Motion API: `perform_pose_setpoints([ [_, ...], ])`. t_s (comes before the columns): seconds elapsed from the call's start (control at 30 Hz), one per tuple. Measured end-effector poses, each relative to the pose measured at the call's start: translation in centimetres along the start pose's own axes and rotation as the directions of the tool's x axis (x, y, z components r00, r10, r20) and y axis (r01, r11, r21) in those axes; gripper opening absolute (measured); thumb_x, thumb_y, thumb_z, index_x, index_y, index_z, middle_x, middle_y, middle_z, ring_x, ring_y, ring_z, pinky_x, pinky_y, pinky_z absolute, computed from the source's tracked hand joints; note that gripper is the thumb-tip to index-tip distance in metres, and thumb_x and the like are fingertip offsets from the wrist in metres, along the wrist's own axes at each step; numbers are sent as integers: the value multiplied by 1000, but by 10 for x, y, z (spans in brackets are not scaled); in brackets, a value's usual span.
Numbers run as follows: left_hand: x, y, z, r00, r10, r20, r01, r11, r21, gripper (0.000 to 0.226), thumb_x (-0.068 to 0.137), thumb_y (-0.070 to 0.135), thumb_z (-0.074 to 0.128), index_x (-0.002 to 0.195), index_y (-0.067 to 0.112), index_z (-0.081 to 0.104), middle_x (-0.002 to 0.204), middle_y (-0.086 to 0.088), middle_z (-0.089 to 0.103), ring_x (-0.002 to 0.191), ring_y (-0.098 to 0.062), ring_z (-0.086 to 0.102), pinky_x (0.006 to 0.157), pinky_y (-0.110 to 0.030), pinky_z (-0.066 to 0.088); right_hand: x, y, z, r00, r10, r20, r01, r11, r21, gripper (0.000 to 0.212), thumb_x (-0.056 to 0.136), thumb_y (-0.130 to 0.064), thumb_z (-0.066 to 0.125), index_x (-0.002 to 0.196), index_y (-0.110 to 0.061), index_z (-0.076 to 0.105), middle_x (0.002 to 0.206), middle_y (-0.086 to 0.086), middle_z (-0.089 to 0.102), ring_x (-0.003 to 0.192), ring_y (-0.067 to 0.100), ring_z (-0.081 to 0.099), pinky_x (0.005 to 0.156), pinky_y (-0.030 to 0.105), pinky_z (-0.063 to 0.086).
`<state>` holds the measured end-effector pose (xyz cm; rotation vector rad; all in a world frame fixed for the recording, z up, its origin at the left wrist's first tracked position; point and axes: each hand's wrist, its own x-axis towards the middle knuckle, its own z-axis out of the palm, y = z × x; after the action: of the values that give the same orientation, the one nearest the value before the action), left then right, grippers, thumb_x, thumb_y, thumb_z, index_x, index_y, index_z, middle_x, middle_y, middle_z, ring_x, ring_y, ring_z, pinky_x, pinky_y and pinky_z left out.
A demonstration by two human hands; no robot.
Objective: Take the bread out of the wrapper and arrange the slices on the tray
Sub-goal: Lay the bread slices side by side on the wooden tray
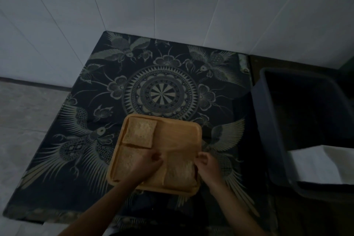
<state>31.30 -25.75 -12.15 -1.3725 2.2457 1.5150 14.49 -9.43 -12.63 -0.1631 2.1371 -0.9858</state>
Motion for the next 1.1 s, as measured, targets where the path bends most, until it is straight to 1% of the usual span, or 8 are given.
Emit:
perform_pose_setpoints([
  [0.07,-3,-5,14,999,-33,27,34,999,-29,40,92,25,67,129,11,61,112,-2,66,99,-12,60,80,-23,44,-4,9,2,999,40,18,-40,999,-11,35,94,-31,68,127,-18,62,114,-1,69,102,18,67,92,42,57],
  [0.23,-8,-11,33,999,-48,18,49,996,-68,36,88,21,71,122,13,67,106,-3,73,89,-12,68,74,-22,54,-12,21,6,1000,5,17,-3,996,-94,38,93,-33,69,128,-17,64,114,-2,70,93,9,65,66,18,46],
  [0.33,-10,-12,37,999,-49,21,51,993,-110,33,87,13,71,121,12,68,102,-4,72,90,-16,70,82,-35,60,-14,23,8,1000,-29,3,29,993,-110,34,93,-34,71,122,-18,67,111,-2,71,94,9,66,76,25,55],
  [0.43,-12,-13,39,999,-45,-5,44,992,-120,33,85,12,73,118,14,70,90,10,70,82,-3,68,67,-17,55,-17,25,11,998,-61,-12,59,993,-104,30,93,-29,72,119,-15,69,114,3,74,101,15,68,87,31,56],
  [0.53,-15,-13,41,998,-63,-4,62,990,-128,33,86,13,73,118,16,69,91,9,70,83,-5,69,68,-19,54,-20,28,13,997,-70,-14,68,991,-113,32,93,-28,72,122,-13,69,115,4,73,102,16,68,86,27,53],
  [0.7,-20,-15,39,997,-70,-11,69,995,-78,36,88,17,71,123,16,67,109,-4,74,91,-14,69,74,-25,53,-26,34,18,998,-59,-18,57,992,-109,36,94,-24,71,127,-11,66,120,6,72,104,16,66,85,25,51],
  [0.9,-22,-13,34,998,-66,7,66,995,-80,35,89,17,69,124,18,69,110,-4,75,95,-16,70,77,-26,54,-28,34,19,1000,-29,-11,28,996,-90,38,95,-29,70,129,-14,64,120,3,70,104,15,66,85,26,52],
  [1.1,-24,-8,32,998,-48,-40,44,994,-104,36,88,17,69,123,18,70,105,-1,76,94,-15,71,87,-41,60,-29,30,21,1000,17,-22,-19,997,-69,27,89,-30,75,113,-25,63,99,-11,65,90,7,63,74,21,50],
])
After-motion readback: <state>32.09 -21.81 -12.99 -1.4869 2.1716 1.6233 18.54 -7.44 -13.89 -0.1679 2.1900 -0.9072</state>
